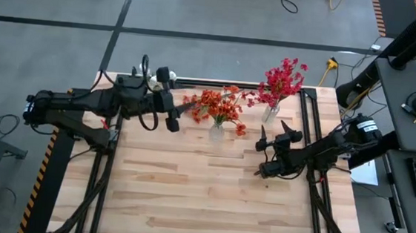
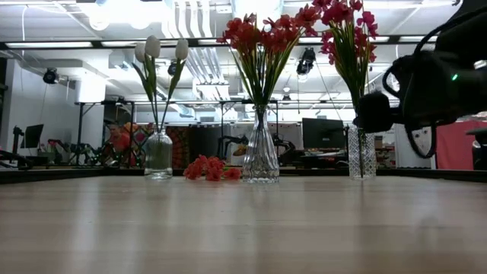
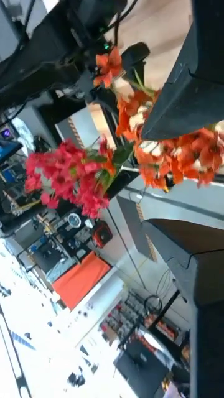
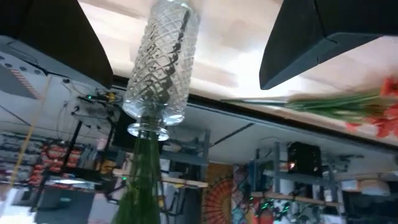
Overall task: Sort flowers into vase by color
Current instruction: Put the red flowers into the top right transparent vase
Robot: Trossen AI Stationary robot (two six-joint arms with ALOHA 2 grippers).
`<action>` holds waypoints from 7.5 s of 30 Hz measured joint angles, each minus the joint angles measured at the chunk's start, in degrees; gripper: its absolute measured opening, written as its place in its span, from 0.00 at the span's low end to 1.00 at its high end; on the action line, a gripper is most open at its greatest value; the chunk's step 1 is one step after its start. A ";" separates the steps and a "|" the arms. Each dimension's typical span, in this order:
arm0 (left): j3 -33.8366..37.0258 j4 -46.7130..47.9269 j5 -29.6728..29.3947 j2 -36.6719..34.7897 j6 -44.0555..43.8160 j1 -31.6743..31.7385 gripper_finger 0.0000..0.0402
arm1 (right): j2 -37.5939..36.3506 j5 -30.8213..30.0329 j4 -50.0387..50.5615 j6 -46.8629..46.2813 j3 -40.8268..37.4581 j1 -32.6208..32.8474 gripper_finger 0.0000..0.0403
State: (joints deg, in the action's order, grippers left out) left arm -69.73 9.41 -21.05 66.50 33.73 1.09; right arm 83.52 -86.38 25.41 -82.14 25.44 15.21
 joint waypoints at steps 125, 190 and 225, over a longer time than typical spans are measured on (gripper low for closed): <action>0.04 -19.07 33.41 13.18 -2.18 10.90 0.50 | 16.79 5.74 -18.06 2.24 6.21 -25.36 0.65; -28.02 -15.44 32.01 42.43 -6.05 13.76 0.79 | 16.73 5.45 -18.71 2.22 6.02 -25.34 0.65; -42.01 -10.88 35.67 53.35 -11.75 15.42 0.68 | 16.66 5.43 -18.78 2.67 6.04 -25.34 0.65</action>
State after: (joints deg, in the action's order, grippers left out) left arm -111.74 -1.48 14.61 119.85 21.98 16.51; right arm 100.18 -80.95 6.63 -79.46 31.48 -10.13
